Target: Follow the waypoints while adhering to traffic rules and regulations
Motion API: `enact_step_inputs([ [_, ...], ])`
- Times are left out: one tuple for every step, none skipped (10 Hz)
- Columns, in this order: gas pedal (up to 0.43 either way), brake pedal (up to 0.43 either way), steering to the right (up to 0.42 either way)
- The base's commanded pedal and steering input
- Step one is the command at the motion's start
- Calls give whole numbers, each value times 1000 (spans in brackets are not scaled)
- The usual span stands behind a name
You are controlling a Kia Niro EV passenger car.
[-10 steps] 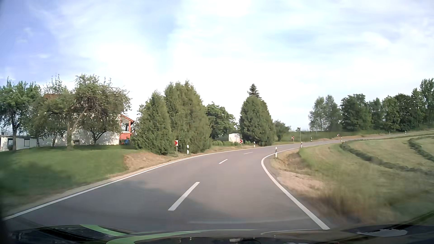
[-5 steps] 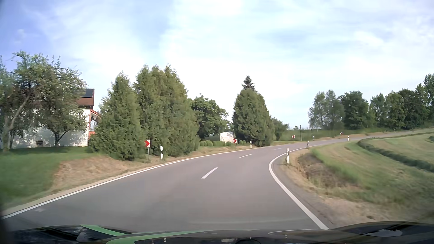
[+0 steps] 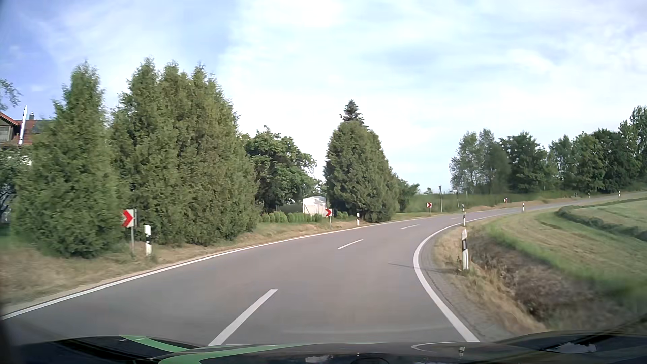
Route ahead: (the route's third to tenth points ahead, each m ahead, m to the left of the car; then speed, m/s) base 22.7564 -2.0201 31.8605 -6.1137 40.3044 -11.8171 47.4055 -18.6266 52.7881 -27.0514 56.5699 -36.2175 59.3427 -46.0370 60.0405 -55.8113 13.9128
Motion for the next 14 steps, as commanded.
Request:
enact_step_inputs([
  [87,0,55],
  [87,0,58],
  [98,0,62],
  [98,0,66],
  [98,0,72],
  [110,0,79],
  [118,0,80],
  [118,0,80],
  [118,0,83],
  [118,0,83],
  [130,0,83],
  [157,0,83],
  [157,0,83],
  [157,0,84],
])
